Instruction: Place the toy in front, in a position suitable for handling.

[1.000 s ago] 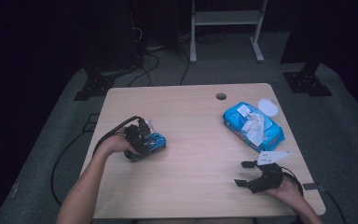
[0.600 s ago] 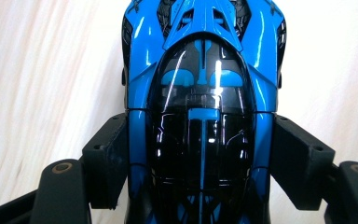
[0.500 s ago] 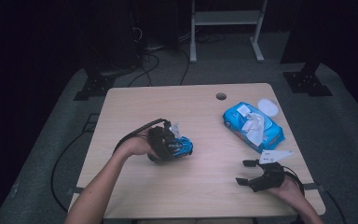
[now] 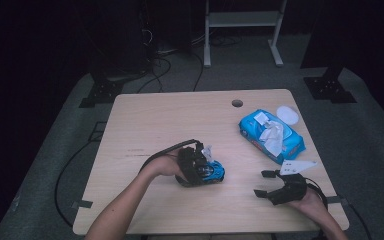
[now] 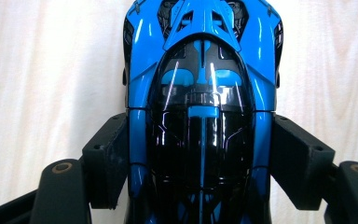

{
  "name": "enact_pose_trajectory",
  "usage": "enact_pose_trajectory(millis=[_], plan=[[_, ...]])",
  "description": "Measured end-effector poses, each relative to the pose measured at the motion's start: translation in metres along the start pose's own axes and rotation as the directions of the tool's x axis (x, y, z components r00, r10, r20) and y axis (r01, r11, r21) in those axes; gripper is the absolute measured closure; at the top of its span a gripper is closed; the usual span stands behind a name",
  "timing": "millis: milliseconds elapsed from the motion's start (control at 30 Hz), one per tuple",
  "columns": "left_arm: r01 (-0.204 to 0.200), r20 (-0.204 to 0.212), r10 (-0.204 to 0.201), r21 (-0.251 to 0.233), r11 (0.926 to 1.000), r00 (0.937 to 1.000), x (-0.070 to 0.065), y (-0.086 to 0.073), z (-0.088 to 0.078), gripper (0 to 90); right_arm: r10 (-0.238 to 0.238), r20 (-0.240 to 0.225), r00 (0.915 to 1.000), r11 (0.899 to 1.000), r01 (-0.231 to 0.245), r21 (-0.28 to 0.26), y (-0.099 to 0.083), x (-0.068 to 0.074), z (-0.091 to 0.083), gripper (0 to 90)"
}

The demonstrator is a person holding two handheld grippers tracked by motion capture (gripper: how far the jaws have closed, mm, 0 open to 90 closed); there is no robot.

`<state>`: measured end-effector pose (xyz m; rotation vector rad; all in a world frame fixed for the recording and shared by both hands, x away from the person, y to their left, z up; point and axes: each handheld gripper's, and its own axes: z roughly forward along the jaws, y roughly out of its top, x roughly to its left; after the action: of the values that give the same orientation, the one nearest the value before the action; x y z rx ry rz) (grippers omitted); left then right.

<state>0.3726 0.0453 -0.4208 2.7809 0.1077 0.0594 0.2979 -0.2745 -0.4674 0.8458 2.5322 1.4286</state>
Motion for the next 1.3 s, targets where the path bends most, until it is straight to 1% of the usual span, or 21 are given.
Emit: enact_pose_trajectory(millis=[67, 133, 300, 367, 567, 867, 1033, 1100, 1133, 1167, 1200, 1300], plan=[[-0.001, -0.001, 0.001, 0.004, 1.0000, 1.0000, -0.001, 0.000, 0.002, 28.0, 0.002, 0.000, 1.0000, 1.000, -0.002, 0.001, 0.000, 0.000, 0.000, 18.0], [0.004, 0.006, -0.004, 0.013, 0.9999, 1.0000, -0.001, -0.004, 0.009, 28.0, 0.000, -0.002, 1.0000, 1.000, 0.000, 0.000, 0.000, 0.000, 0.001, 18.1], [0.008, 0.023, -0.008, 0.023, 0.9997, 0.9997, -0.002, -0.007, 0.016, 28.0, -0.002, -0.003, 1.0000, 1.000, 0.002, 0.003, 0.000, 0.000, 0.002, 18.0], [0.010, 0.029, -0.011, 0.018, 0.9998, 0.9995, -0.002, -0.008, 0.017, 28.0, 0.000, -0.002, 1.0000, 1.000, 0.000, 0.003, 0.000, 0.000, 0.002, 18.0], [0.012, 0.027, -0.012, 0.019, 0.9998, 0.9996, -0.002, -0.011, 0.020, 28.0, 0.001, -0.004, 1.0000, 1.000, -0.001, 0.007, 0.000, 0.000, 0.003, 18.0], [0.008, 0.026, -0.009, 0.014, 0.9999, 0.9996, -0.002, -0.012, 0.020, 27.9, 0.003, -0.005, 1.0000, 1.000, -0.002, 0.007, 0.000, 0.000, 0.003, 18.0], [0.013, 0.026, -0.013, 0.010, 0.9999, 0.9996, -0.003, -0.013, 0.020, 27.5, 0.002, -0.006, 1.0000, 1.000, -0.002, 0.008, 0.000, 0.000, 0.003, 18.0], [0.012, 0.026, -0.012, 0.002, 0.9999, 0.9996, -0.002, -0.014, 0.019, 27.1, 0.003, -0.006, 1.0000, 1.000, -0.003, 0.007, 0.000, 0.000, 0.003, 18.0], [0.025, 0.033, -0.024, -0.014, 0.9996, 0.9991, -0.002, -0.016, 0.017, 26.5, 0.003, -0.006, 1.0000, 1.000, -0.003, 0.006, -0.001, 0.000, 0.002, 18.0], [0.026, 0.035, -0.025, -0.025, 0.9994, 0.9991, -0.002, -0.016, 0.015, 25.8, 0.006, -0.006, 1.0000, 1.000, -0.005, 0.006, -0.001, 0.000, 0.002, 18.0], [0.019, 0.029, -0.018, -0.046, 0.9988, 0.9994, -0.002, -0.017, 0.012, 25.5, 0.006, -0.006, 1.0000, 1.000, -0.006, 0.006, -0.001, 0.000, 0.002, 18.0], [0.025, 0.012, -0.024, -0.091, 0.9956, 0.9996, -0.002, -0.020, 0.003, 22.8, 0.007, -0.005, 1.0000, 1.000, -0.007, 0.007, -0.001, 0.000, 0.002, 18.0]])
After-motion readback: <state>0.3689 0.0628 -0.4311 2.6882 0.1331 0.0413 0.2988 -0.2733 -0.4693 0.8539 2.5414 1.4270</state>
